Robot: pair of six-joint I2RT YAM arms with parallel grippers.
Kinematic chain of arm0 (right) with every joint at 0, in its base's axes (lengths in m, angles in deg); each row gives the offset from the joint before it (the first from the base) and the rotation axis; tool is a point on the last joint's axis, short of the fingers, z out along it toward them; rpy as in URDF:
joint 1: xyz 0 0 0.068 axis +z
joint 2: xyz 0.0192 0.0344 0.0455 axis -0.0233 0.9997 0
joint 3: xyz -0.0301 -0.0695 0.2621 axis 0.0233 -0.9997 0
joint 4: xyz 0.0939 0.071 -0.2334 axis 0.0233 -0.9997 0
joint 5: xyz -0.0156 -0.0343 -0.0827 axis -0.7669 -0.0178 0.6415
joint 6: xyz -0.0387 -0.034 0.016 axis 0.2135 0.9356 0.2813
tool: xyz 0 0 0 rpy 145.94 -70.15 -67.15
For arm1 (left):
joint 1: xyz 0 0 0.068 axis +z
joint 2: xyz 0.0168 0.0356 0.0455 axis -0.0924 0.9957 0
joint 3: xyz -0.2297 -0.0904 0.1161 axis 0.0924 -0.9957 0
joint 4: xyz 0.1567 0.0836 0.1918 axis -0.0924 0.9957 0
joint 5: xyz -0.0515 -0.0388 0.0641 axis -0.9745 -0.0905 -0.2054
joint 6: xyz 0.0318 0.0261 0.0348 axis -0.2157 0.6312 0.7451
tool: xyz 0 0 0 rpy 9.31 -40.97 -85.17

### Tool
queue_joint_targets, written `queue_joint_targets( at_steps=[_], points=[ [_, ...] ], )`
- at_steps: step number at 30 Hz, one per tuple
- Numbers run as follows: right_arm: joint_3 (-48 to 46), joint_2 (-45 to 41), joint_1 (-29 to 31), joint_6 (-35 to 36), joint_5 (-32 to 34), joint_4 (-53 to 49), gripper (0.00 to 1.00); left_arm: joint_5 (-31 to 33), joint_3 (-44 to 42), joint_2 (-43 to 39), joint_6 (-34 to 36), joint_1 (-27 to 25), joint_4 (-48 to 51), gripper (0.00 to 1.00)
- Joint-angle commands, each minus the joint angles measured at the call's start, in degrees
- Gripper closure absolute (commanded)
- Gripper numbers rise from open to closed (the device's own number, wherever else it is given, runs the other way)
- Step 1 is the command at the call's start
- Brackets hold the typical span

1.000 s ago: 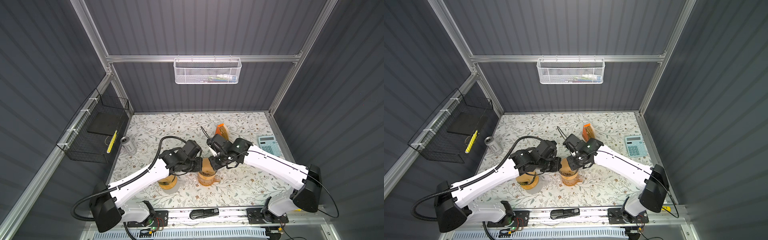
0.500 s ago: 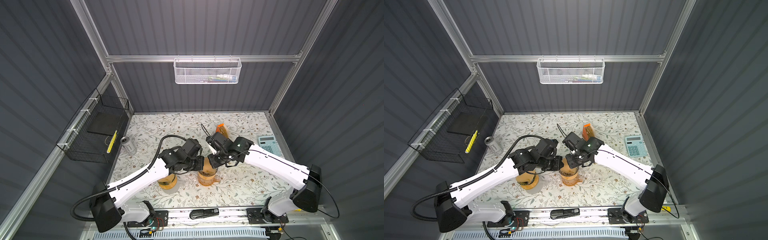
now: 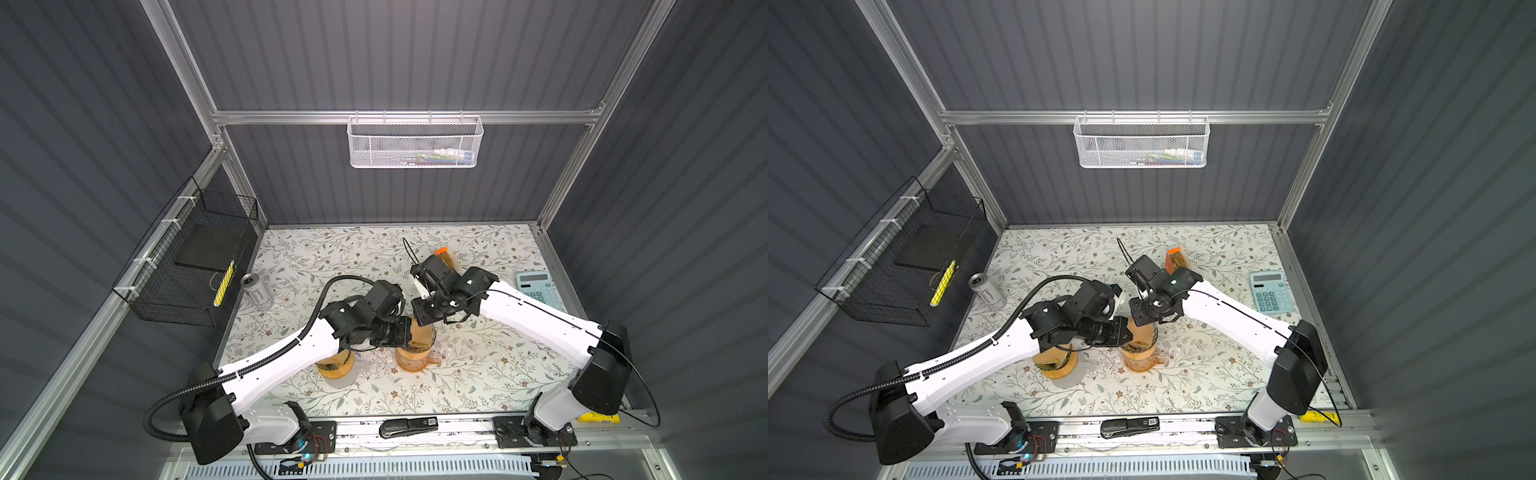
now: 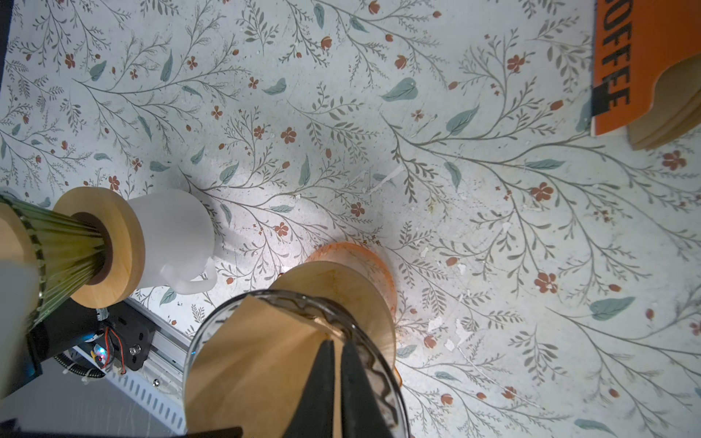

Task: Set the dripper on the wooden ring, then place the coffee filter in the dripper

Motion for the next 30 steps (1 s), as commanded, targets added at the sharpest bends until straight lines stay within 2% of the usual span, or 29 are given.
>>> queue_joint_targets(
  at_steps=[1,30],
  points=[
    [-0.3,0.2,-0.8,-0.8,-0.6,1.1,0.90,-1.7,-1.0,0.7,0.4,-0.4,-0.8,0.94],
    [-1.7,-2.5,-0.2,-1.5,-3.9,0.3,0.90,-0.9,-2.4,0.3,-0.7,-0.3,-2.0,0.94]
  ],
)
